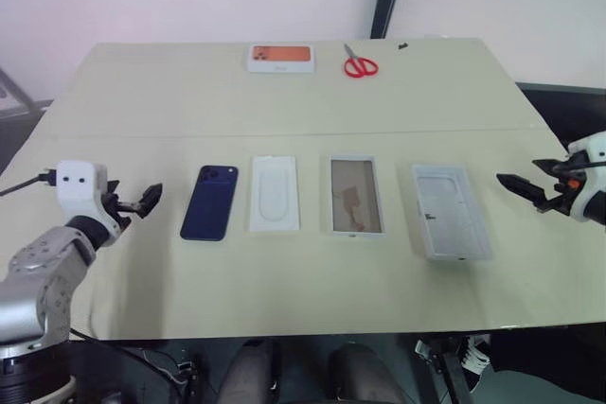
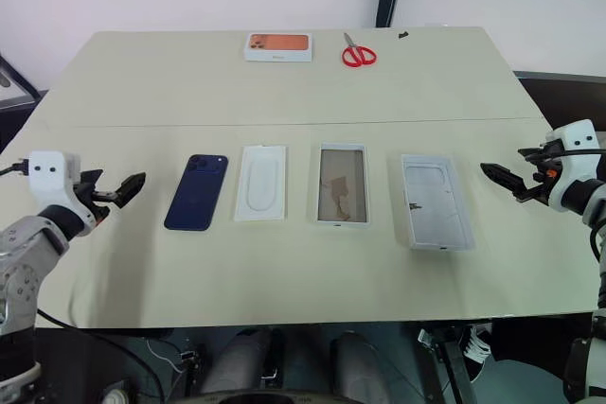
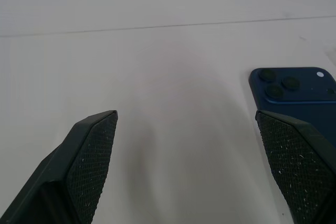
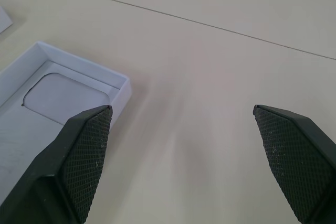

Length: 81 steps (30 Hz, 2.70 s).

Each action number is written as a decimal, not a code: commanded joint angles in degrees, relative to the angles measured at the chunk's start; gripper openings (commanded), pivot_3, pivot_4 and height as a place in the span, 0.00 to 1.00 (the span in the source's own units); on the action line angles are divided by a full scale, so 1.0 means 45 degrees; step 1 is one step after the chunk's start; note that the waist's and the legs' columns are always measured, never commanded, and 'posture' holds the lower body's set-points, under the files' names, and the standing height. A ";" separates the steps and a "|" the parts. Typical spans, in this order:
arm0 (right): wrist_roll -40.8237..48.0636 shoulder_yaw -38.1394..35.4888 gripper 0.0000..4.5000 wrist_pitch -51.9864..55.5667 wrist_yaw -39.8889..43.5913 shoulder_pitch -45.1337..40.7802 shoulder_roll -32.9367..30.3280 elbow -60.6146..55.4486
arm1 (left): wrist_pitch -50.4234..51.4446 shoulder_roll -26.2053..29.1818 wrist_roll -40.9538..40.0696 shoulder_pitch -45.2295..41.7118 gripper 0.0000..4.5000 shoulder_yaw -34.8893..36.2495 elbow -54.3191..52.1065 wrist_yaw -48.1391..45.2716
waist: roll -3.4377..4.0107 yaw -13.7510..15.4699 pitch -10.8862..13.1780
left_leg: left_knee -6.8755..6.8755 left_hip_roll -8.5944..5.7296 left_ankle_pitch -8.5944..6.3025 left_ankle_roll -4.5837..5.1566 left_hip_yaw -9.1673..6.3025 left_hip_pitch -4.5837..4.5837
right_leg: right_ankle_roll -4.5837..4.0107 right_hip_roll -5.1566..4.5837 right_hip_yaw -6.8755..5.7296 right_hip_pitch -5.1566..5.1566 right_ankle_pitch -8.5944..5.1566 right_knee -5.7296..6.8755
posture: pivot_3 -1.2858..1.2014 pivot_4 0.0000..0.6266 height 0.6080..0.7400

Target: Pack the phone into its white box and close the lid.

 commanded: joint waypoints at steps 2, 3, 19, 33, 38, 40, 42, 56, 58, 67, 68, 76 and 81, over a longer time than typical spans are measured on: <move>0.0025 -0.0019 1.00 -0.0139 0.0033 -0.0504 -0.0213 -0.0135 | -0.0053 0.0004 -0.0090 -0.0031 0.98 0.0160 -0.0603 0.0131 | 0.0000 -0.0007 0.0000 | 0.0002 0.0000 0.0000 -0.0001 0.0000 0.0000 | 0.0000 0.0000 0.0000 0.0001 0.0000 0.0000 | 0.52 0.24 1.00; 0.0001 0.0052 1.00 -0.0182 0.0062 -0.0571 -0.0195 -0.0105 | -0.0045 -0.0026 -0.0102 -0.0008 0.98 0.0149 -0.0650 0.0162 | 0.0001 -0.0009 0.0000 | 0.0002 0.0000 0.0000 -0.0001 0.0000 0.0000 | 0.0000 0.0000 0.0000 0.0000 0.0000 -0.0001 | 0.52 0.24 1.00; 0.0323 0.1089 1.00 0.0507 -0.0007 -0.0414 0.0816 -0.3192 | 0.0144 -0.0106 -0.0368 -0.1122 0.98 -0.0676 -0.0816 0.0002 | 0.0001 0.0046 0.0000 | 0.0014 0.0000 0.0001 -0.0002 -0.0001 -0.0001 | 0.0000 0.0001 -0.0003 0.0005 0.0000 0.0000 | 0.52 0.24 1.00; 0.1279 0.2410 1.00 0.2477 -0.0405 0.0740 0.1729 -0.8968 | 0.6153 -0.4040 -0.3490 -0.6100 0.98 -0.2330 -0.0401 0.1866 | -0.0011 0.0278 0.0006 | 0.0074 -0.0003 0.0013 -0.0024 -0.0002 -0.0017 | 0.0024 0.0003 -0.0002 0.0017 0.0012 -0.0004 | 0.52 0.24 1.00; 0.1161 0.2725 1.00 0.2325 -0.0241 0.0691 0.1730 -0.8889 | 0.8371 -0.5523 -0.3223 -0.6957 0.98 -0.1252 -0.0237 0.3919 | -0.0011 0.0186 0.0006 | 0.0069 -0.0002 0.0018 -0.0031 -0.0002 -0.0013 | 0.0024 0.0013 0.0000 0.0010 0.0012 0.0005 | 0.52 0.24 1.00; 0.1169 0.2756 1.00 0.2253 -0.0107 0.0712 0.1663 -0.8815 | 0.8722 -0.5925 -0.3127 -0.7142 0.98 -0.0929 -0.0298 0.4374 | -0.0011 0.0204 0.0006 | 0.0071 -0.0002 0.0020 -0.0035 -0.0002 -0.0014 | 0.0024 0.0013 0.0000 0.0010 0.0012 0.0005 | 0.52 0.24 1.00; 0.1178 0.2789 1.00 0.2231 0.0020 0.0715 0.1628 -0.8807 | 0.9139 -0.6258 -0.2978 -0.7298 0.98 -0.0690 -0.0333 0.4734 | -0.0012 0.0240 0.0006 | 0.0075 -0.0002 0.0021 -0.0037 -0.0002 -0.0013 | 0.0024 0.0013 0.0000 0.0014 0.0012 0.0003 | 0.52 0.24 1.00; 0.1328 0.2739 1.00 0.2347 0.0752 0.1251 0.1478 -0.9429 | 1.0679 -0.6977 -0.2975 -0.7651 0.98 -0.0438 0.1298 0.6538 | -0.0016 0.0292 0.0009 | 0.0083 -0.0004 0.0026 -0.0046 -0.0003 -0.0012 | 0.0025 0.0012 -0.0001 0.0019 0.0013 -0.0002 | 0.52 0.24 1.00; 0.1307 0.2689 1.00 0.2322 0.0749 0.1326 0.1470 -0.9449 | 1.0679 -0.6877 -0.3342 -0.7648 0.98 -0.0459 0.1667 0.6852 | -0.0016 0.0292 0.0008 | 0.0083 -0.0004 0.0026 -0.0046 -0.0004 -0.0012 | 0.0025 0.0012 0.0000 0.0019 0.0013 -0.0002 | 0.52 0.24 1.00; 0.1438 0.2826 1.00 0.2403 0.0759 0.1572 0.1566 -0.9967 | 1.0679 -0.6658 -0.4948 -0.7856 0.46 -0.0385 0.2441 0.8025 | -0.0015 0.0302 0.0008 | 0.0085 -0.0005 0.0026 -0.0046 -0.0003 -0.0009 | 0.0026 0.0011 0.0000 0.0025 0.0013 -0.0003 | 0.52 0.24 1.00; 0.1456 0.2839 1.00 0.2412 0.0788 0.1582 0.1562 -0.9999 | 1.0679 -0.6630 -0.5084 -0.7871 0.35 -0.0380 0.2493 0.8128 | -0.0015 0.0298 0.0008 | 0.0086 -0.0004 0.0026 -0.0047 -0.0004 -0.0009 | 0.0026 0.0010 0.0000 0.0024 0.0013 -0.0003 | 0.52 0.24 1.00; 0.1429 0.2936 1.00 0.2315 0.0846 0.1637 0.1564 -0.9932 | 1.0679 -0.6447 -0.6074 -0.8296 0.01 0.0224 0.2463 0.8110 | -0.0016 0.0293 0.0008 | 0.0085 -0.0004 0.0028 -0.0050 -0.0004 -0.0009 | 0.0026 0.0010 -0.0001 0.0021 0.0013 -0.0002 | 0.52 0.24 1.00; 0.1312 0.2957 1.00 0.2188 0.0907 0.1578 0.1534 -0.9643 | 1.0675 -0.6510 -0.6615 -0.9582 0.01 0.1992 0.2894 0.7487 | -0.0018 0.0296 0.0010 | 0.0086 -0.0005 0.0029 -0.0053 -0.0004 -0.0012 | 0.0025 0.0011 -0.0001 0.0019 0.0013 -0.0002 | 0.52 0.24 1.00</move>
